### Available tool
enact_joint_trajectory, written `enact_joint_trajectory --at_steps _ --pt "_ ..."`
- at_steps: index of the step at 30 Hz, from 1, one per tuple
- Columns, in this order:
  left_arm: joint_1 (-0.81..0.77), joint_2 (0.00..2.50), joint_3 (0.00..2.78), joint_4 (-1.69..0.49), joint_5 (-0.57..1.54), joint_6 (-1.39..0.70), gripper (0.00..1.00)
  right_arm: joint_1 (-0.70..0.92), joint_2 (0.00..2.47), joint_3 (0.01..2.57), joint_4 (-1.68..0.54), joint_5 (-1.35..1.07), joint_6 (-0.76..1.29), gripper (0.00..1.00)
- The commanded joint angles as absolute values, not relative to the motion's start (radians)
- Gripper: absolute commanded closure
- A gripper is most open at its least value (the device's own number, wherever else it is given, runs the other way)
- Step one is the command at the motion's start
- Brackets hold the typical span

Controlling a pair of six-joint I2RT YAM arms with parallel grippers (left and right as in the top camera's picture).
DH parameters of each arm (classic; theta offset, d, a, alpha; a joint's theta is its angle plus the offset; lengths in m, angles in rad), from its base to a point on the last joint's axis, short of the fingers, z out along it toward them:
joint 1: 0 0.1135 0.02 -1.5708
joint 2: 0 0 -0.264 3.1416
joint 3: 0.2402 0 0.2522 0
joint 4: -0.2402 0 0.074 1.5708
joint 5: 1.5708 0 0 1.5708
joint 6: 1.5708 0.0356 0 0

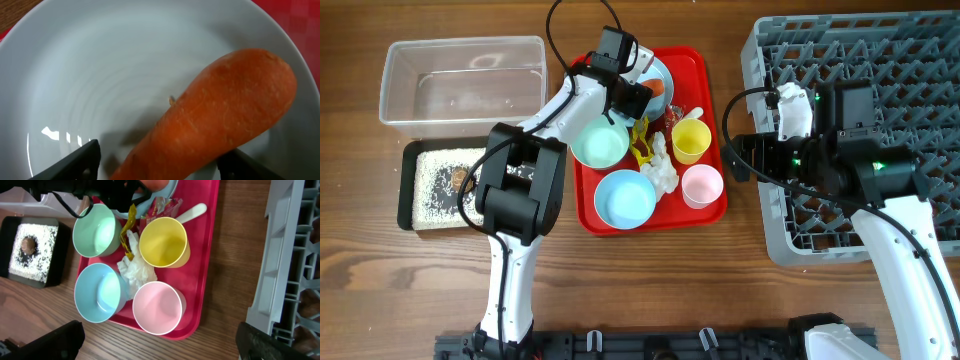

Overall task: Sort waste into correct bins and load items into the dishwasher rack
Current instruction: 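Reach the left gripper to the carrot on the white plate and grasp it, then lift the carrot with the left gripper and set it on the black tray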

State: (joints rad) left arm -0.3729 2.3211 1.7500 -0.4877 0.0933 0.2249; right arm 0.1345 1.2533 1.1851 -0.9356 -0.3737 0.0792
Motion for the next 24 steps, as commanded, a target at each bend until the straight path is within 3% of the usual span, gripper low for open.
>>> enact_joint_trajectory --at_steps 1,9,12,16,24 --pt "-0.376 2.376 1.748 -0.496 0.141 0.232 0.32 0.136 1.261 1.18 -0.936 -0.392 0.089 0.0" --pt "-0.376 2.407 1.748 -0.498 0.142 0.231 0.47 0.136 1.261 1.18 -0.936 -0.388 0.086 0.0" --pt "-0.379 2.417 1.748 -0.5 0.142 0.22 0.72 0.136 1.261 1.18 -0.936 -0.388 0.085 0.0" --pt "-0.381 2.406 1.749 -0.501 0.141 0.173 0.88 0.136 1.261 1.18 -0.936 -0.388 0.086 0.0" --pt "-0.378 2.269 1.749 -0.542 0.138 0.122 0.89 0.136 1.261 1.18 -0.932 -0.388 0.086 0.0"
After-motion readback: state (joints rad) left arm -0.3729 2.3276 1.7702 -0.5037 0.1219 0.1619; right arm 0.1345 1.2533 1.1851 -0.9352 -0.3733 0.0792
